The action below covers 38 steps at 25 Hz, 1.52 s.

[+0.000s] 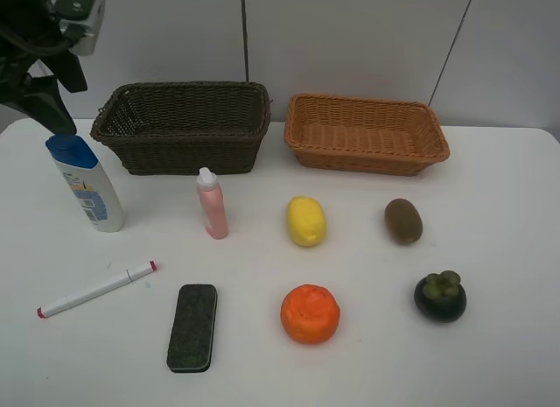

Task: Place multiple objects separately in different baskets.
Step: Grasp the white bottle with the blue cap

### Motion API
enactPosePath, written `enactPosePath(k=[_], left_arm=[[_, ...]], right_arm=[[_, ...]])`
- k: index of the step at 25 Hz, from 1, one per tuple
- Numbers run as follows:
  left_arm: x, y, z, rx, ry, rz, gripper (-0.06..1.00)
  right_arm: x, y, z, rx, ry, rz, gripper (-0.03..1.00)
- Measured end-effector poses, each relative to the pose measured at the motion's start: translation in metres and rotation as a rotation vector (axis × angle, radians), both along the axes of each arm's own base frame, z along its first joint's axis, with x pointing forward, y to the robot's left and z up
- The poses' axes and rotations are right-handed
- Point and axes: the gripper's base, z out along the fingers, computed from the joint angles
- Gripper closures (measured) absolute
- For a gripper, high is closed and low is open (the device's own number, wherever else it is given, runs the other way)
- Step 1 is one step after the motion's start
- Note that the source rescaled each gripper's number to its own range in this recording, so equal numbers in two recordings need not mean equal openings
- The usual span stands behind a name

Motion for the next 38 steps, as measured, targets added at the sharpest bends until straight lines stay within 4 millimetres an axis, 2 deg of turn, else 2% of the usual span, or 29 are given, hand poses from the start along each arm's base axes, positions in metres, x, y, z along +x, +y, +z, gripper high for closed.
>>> enactPosePath(k=[4, 9, 22, 27, 33, 38], left_arm=[[-0.009, 0.005, -0.01, 0.053, 0.035, -0.008, -0.05], [-0.009, 0.013, -0.016, 0.07, 0.054, 0.007, -0.05], [0.008, 0.013, -0.059, 0.087, 0.172, -0.01, -0.05], [0.015, 0.012, -0.07, 0.086, 0.163, -0.011, -0.05], [0.024, 0.011, -0.095, 0.09, 0.195, -0.015, -0.05], [0.029, 0.01, -0.105, 0.089, 0.186, -0.015, -0.05]], right_arm=[[0.0, 0.0, 0.0, 0.0, 0.0, 0.0, -0.01], [0.0, 0.0, 0.0, 0.0, 0.0, 0.0, -0.01], [0.0, 0.0, 0.0, 0.0, 0.0, 0.0, -0.01], [0.0, 0.0, 0.0, 0.0, 0.0, 0.0, -0.01], [0.0, 0.0, 0.0, 0.0, 0.0, 0.0, -0.01], [0.0, 0.0, 0.0, 0.0, 0.0, 0.0, -0.01]])
